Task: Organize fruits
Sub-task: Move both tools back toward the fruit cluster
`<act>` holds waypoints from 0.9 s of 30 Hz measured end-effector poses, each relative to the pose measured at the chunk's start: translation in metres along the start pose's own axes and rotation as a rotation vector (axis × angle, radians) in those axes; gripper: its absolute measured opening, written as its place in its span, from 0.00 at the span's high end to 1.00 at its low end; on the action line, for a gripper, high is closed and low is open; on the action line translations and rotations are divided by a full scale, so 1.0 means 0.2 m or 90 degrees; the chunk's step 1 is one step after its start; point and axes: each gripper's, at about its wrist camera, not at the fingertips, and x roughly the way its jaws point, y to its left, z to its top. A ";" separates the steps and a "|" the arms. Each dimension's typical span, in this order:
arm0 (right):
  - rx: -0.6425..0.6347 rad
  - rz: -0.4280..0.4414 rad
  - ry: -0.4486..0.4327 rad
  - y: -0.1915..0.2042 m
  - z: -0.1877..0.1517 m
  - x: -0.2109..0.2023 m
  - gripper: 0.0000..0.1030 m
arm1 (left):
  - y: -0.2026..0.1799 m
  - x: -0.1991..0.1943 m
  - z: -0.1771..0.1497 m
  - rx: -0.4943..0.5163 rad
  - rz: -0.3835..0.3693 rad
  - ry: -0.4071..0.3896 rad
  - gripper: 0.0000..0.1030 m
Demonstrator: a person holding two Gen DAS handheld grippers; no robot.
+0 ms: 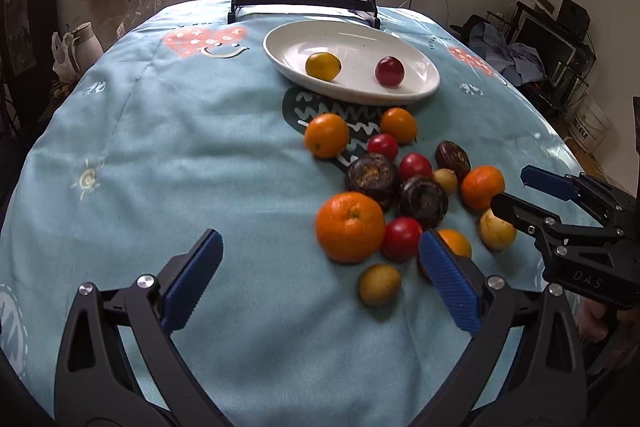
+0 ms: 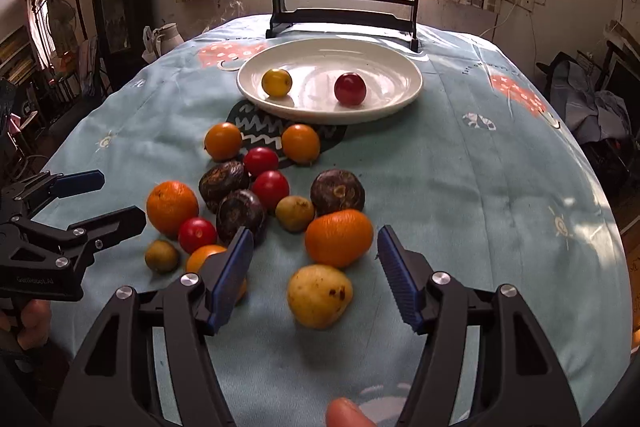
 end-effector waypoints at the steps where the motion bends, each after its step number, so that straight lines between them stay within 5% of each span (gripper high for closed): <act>1: -0.001 -0.005 0.004 0.01 -0.03 0.00 0.37 | -0.01 0.00 -0.03 0.005 -0.003 0.000 0.03; 10: 0.013 -0.007 0.010 0.00 -0.18 -0.01 0.37 | -0.10 -0.01 -0.17 0.069 0.005 -0.023 0.03; 27: 0.038 0.015 0.032 -0.05 -0.15 0.09 0.37 | -0.07 0.02 -0.18 0.052 -0.044 -0.009 0.03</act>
